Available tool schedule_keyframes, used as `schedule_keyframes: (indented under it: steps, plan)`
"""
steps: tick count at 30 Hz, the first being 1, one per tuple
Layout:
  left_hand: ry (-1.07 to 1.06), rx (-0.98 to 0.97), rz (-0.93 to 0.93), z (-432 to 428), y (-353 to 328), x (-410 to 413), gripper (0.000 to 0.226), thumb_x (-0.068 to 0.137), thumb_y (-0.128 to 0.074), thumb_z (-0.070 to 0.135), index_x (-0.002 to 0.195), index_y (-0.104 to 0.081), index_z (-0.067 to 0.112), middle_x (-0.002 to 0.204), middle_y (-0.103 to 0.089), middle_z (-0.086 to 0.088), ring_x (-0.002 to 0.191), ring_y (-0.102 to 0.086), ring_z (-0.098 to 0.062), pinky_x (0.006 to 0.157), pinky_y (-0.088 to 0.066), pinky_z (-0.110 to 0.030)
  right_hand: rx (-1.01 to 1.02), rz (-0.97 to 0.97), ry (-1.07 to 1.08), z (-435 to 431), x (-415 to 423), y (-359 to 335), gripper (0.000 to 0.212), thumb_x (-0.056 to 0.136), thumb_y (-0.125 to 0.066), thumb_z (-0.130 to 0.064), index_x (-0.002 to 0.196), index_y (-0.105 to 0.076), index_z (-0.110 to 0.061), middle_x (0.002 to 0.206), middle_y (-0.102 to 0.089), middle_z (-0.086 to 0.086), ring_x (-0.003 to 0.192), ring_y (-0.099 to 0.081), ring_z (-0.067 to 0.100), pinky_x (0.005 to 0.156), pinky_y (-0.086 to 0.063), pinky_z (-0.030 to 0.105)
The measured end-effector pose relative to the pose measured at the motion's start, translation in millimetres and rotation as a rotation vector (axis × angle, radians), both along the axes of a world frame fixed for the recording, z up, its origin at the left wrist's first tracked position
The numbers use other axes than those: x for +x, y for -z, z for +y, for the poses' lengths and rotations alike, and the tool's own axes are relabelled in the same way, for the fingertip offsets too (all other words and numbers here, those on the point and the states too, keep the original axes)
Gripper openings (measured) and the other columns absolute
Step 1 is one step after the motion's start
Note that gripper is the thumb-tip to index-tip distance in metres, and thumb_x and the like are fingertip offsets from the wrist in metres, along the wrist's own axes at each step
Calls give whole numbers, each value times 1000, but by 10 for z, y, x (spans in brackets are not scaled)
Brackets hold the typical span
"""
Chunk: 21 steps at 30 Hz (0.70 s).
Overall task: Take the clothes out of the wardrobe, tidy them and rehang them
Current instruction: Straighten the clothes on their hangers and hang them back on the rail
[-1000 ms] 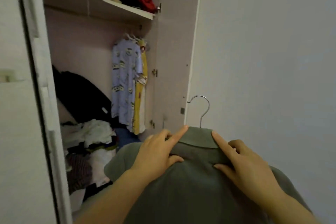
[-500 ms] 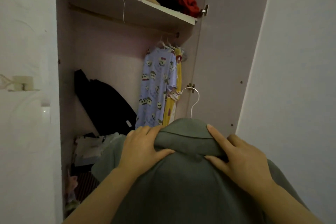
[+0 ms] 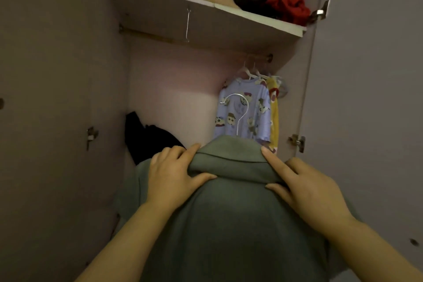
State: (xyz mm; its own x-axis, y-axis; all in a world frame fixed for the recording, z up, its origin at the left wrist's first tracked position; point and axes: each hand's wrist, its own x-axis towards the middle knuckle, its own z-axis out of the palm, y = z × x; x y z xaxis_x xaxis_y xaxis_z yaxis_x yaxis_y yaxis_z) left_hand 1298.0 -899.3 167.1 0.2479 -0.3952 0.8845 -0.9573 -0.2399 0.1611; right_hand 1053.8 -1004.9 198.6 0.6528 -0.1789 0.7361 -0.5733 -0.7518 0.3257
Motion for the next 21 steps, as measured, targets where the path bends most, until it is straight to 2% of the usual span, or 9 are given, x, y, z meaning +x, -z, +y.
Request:
schedule_keyframes:
  steps: [2, 6, 9, 12, 17, 19, 21]
  plan:
    - [-33, -30, 8, -235, -110, 197, 74, 65, -58, 71, 119, -64, 20, 88, -64, -2, 80, -58, -25, 74, -45, -39, -42, -30, -23, -336, 196, -117, 63, 79, -55, -41, 138, -43, -21, 75, -58, 1, 52, -54, 14, 38, -31, 19]
    - [-104, -70, 30, -654, -306, 567, 76, 64, -60, 73, 118, -65, 20, 89, -65, -2, 84, -59, -26, 78, -45, -41, -90, -57, -67, -975, 594, -319, 66, 77, -63, -34, 138, -39, -21, 71, -57, 2, 50, -54, 16, 32, -40, 27]
    - [-119, -66, 32, -927, -483, 837, 78, 63, -60, 74, 118, -64, 19, 88, -65, -3, 84, -59, -27, 79, -45, -41, -116, -55, -152, -1344, 897, -447, 62, 79, -59, -31, 138, -39, -24, 69, -54, 2, 51, -52, 17, 30, -40, 30]
    - [-128, -61, 13, -1235, -661, 1130, 80, 63, -59, 75, 122, -62, 21, 89, -64, -3, 86, -57, -26, 80, -43, -39, -126, -74, -196, -1684, 1187, -573, 60, 79, -57, -31, 137, -43, -25, 69, -54, 1, 52, -52, 15, 29, -41, 28]
    - [-90, -40, 3, -1860, -922, 1711, 87, 62, -41, 78, 132, -52, 28, 102, -64, 0, 97, -54, -21, 87, -39, -37, -119, -97, -173, -2271, 1736, -761, 61, 79, -61, -33, 137, -41, -29, 72, -57, -5, 54, -54, 9, 35, -35, 18]
    - [-64, -19, 13, -2134, -1024, 1994, 89, 61, -39, 81, 135, -46, 31, 111, -61, 3, 105, -51, -19, 91, -36, -35, -97, -81, -138, -2505, 1985, -869, 62, 83, -58, -35, 140, -33, -32, 77, -59, -7, 57, -54, 7, 40, -34, 12]
    - [-45, -28, 9, -2412, -1147, 2287, 85, 65, -46, 78, 137, -44, 32, 117, -59, 5, 110, -49, -17, 94, -34, -34, -75, -66, -60, -2745, 2236, -1019, 56, 90, -38, -44, 139, -13, -50, 85, -54, -10, 64, -45, 2, 48, -30, 9]
